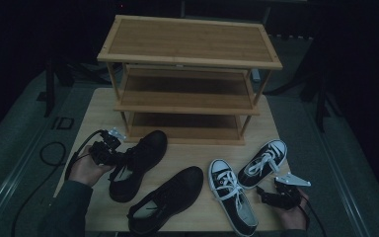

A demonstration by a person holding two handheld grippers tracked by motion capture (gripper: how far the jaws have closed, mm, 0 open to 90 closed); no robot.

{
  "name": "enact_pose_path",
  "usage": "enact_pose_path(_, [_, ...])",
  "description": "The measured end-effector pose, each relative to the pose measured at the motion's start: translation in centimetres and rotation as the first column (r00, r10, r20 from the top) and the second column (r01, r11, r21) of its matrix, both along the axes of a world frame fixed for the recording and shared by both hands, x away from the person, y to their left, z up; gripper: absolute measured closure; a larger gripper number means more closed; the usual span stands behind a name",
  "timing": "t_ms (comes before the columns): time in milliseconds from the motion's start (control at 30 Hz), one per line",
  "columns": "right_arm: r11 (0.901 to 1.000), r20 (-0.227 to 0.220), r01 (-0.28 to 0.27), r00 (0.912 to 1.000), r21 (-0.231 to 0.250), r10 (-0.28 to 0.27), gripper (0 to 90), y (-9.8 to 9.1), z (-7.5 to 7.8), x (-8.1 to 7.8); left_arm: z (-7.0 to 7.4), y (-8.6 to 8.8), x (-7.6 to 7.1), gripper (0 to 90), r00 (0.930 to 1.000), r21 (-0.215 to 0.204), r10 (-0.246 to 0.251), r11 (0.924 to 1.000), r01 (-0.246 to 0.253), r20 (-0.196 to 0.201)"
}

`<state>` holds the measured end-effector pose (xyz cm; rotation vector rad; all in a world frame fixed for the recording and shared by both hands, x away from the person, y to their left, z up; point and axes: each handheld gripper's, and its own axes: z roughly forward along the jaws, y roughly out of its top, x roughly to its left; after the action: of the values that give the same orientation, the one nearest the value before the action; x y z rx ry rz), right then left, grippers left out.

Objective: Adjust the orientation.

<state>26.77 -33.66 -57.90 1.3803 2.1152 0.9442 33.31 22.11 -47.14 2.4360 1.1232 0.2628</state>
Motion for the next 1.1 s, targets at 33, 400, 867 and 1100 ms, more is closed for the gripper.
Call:
enact_pose_path(33, [1.0,0.0,0.0,1.0,0.0,0.0,17.8,0.0,0.0,0.0,0.0,0.0,0.0,85.5,1.0,0.009,0.001,1.0,-0.001,0.0])
enact_pose_path(400, [1.0,0.0,0.0,1.0,0.0,0.0,17.8,0.0,0.0,0.0,0.1,1.9,0.7,86.4,0.9974,0.027,0.069,0.9972,-0.069,0.021])
enact_pose_path(867, [1.0,0.0,0.0,1.0,0.0,0.0,17.8,0.0,0.0,0.0,-0.1,1.3,1.4,85.6,0.9959,0.016,0.049,0.9986,-0.051,0.076])
enact_pose_path(1100, [1.0,0.0,0.0,1.0,0.0,0.0,17.8,0.0,0.0,0.0,0.6,1.4,0.7,68.4,0.9965,-0.043,0.046,0.9982,-0.043,0.07])
